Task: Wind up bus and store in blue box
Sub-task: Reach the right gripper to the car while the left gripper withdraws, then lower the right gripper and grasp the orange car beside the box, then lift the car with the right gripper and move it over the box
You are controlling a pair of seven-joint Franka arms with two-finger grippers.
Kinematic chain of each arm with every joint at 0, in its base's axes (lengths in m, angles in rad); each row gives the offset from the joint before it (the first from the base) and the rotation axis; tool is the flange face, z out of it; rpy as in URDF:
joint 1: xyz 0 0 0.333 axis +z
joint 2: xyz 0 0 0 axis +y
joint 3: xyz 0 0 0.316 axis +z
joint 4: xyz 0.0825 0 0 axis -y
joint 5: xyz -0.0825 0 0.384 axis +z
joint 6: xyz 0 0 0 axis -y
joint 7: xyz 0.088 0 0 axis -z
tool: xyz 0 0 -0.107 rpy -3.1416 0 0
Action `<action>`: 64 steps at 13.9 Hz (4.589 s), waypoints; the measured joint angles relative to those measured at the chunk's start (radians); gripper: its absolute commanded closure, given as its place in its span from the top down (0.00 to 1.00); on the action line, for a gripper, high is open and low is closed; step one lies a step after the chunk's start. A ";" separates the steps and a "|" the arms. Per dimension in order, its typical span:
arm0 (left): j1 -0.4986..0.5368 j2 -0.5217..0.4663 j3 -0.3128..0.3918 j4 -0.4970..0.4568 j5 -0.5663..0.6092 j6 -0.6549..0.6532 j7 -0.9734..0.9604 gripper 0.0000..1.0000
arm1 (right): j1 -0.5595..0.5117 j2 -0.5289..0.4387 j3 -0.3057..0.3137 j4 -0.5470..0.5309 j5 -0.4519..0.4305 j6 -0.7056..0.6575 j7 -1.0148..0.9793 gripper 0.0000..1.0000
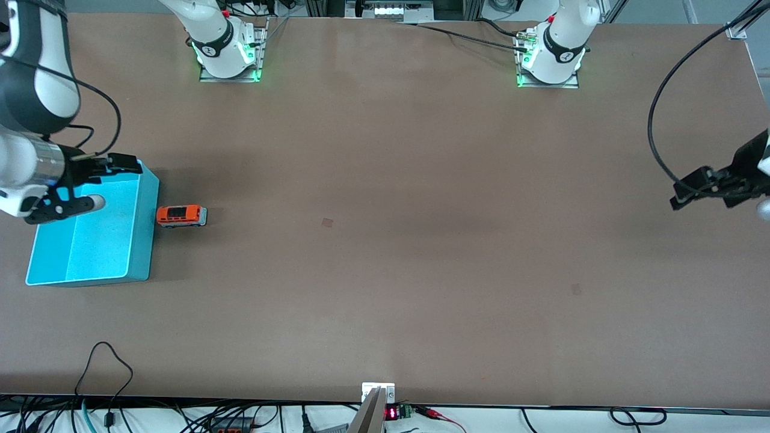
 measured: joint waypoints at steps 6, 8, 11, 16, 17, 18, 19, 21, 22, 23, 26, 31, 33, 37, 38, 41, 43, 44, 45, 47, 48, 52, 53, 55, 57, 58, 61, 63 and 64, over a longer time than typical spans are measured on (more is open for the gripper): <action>-0.002 -0.058 -0.001 -0.092 -0.030 0.038 -0.014 1.00 | -0.014 0.019 0.002 -0.179 0.000 0.273 -0.294 1.00; -0.004 -0.079 -0.008 -0.121 -0.030 0.044 -0.014 1.00 | -0.026 0.017 0.002 -0.258 -0.011 0.388 -0.470 1.00; -0.003 -0.114 -0.008 -0.141 -0.030 0.011 -0.014 1.00 | -0.030 0.016 0.012 -0.347 -0.044 0.529 -0.716 1.00; -0.001 -0.145 -0.006 -0.152 -0.030 -0.008 0.039 1.00 | -0.031 0.016 0.033 -0.507 -0.082 0.769 -0.934 1.00; -0.001 -0.145 -0.006 -0.152 -0.030 -0.013 0.029 1.00 | -0.031 0.017 0.033 -0.535 -0.084 0.815 -0.978 1.00; -0.001 -0.146 -0.006 -0.152 -0.030 -0.024 0.016 1.00 | -0.031 0.018 0.034 -0.552 -0.085 0.848 -1.023 1.00; -0.002 -0.146 -0.008 -0.152 -0.028 -0.030 0.011 1.00 | -0.031 0.020 0.034 -0.559 -0.085 0.871 -1.063 1.00; -0.003 -0.147 -0.019 -0.152 -0.016 -0.038 0.007 1.00 | -0.031 0.028 0.034 -0.562 -0.085 0.897 -1.122 1.00; -0.005 -0.147 -0.025 -0.152 -0.013 -0.046 0.007 1.00 | -0.031 0.034 0.034 -0.563 -0.085 0.908 -1.141 1.00; -0.005 -0.147 -0.029 -0.152 -0.012 -0.063 0.008 1.00 | -0.031 0.043 0.034 -0.565 -0.085 0.920 -1.156 1.00; -0.005 -0.147 -0.032 -0.153 -0.012 -0.103 0.010 1.00 | -0.031 0.084 0.036 -0.577 -0.085 0.977 -1.179 1.00; -0.007 -0.148 -0.037 -0.153 -0.012 -0.104 0.010 1.00 | -0.033 0.132 0.036 -0.579 -0.085 1.041 -1.180 0.94; -0.006 -0.148 -0.037 -0.153 -0.012 -0.104 0.010 1.00 | -0.034 0.144 0.036 -0.579 -0.085 1.058 -1.181 0.48; -0.007 -0.148 -0.038 -0.153 -0.012 -0.088 0.010 1.00 | -0.040 0.143 0.036 -0.573 -0.067 1.068 -1.162 0.03; -0.008 -0.148 -0.038 -0.153 -0.012 -0.085 0.010 1.00 | -0.043 0.142 0.036 -0.569 -0.037 1.068 -1.147 0.00; -0.010 -0.148 -0.038 -0.153 -0.012 -0.075 0.010 1.00 | -0.058 0.141 0.036 -0.546 0.102 1.054 -1.124 0.00; -0.009 -0.148 -0.038 -0.154 -0.012 -0.069 0.010 1.00 | -0.060 0.137 0.036 -0.507 0.134 1.012 -1.055 0.00; -0.008 -0.147 -0.038 -0.155 -0.012 -0.066 0.010 1.00 | -0.060 0.128 0.036 -0.487 0.137 0.978 -0.984 0.00; -0.006 -0.144 -0.037 -0.157 -0.012 -0.060 0.010 1.00 | -0.061 0.112 0.036 -0.473 0.137 0.949 -0.903 0.00; -0.003 -0.137 -0.036 -0.159 -0.012 -0.052 0.010 1.00 | -0.063 0.071 0.036 -0.459 0.137 0.930 -0.770 0.00; -0.003 -0.135 -0.036 -0.159 -0.012 -0.051 0.010 1.00 | -0.064 0.055 0.036 -0.450 0.137 0.921 -0.714 0.00; -0.003 -0.134 -0.035 -0.160 -0.012 -0.050 0.010 1.00 | -0.068 0.033 0.035 -0.359 0.137 0.785 -0.510 0.00; -0.003 -0.134 -0.035 -0.160 -0.012 -0.049 0.010 1.00 | -0.069 0.032 0.030 -0.337 0.137 0.748 -0.459 0.01; -0.003 -0.133 -0.035 -0.160 -0.012 -0.041 0.010 1.00 | -0.070 0.029 -0.004 -0.313 0.137 0.680 -0.310 0.02; -0.002 -0.130 -0.033 -0.160 -0.012 -0.031 0.010 1.00 | -0.073 0.025 -0.051 -0.308 0.126 0.610 -0.169 0.02; -0.002 -0.128 -0.031 -0.160 -0.012 -0.031 0.010 1.00 | -0.076 0.025 -0.071 -0.308 0.112 0.591 -0.135 0.02; -0.001 -0.125 -0.029 -0.160 -0.012 -0.030 0.010 1.00 | -0.080 0.027 -0.120 -0.308 0.081 0.575 -0.102 0.04; -0.001 -0.125 -0.028 -0.160 -0.012 -0.030 0.010 1.00 | -0.084 0.036 -0.152 -0.308 0.077 0.570 -0.100 0.04; -0.001 -0.125 -0.029 -0.160 -0.012 -0.030 0.010 1.00 | -0.088 0.047 -0.164 -0.309 0.077 0.568 -0.100 0.04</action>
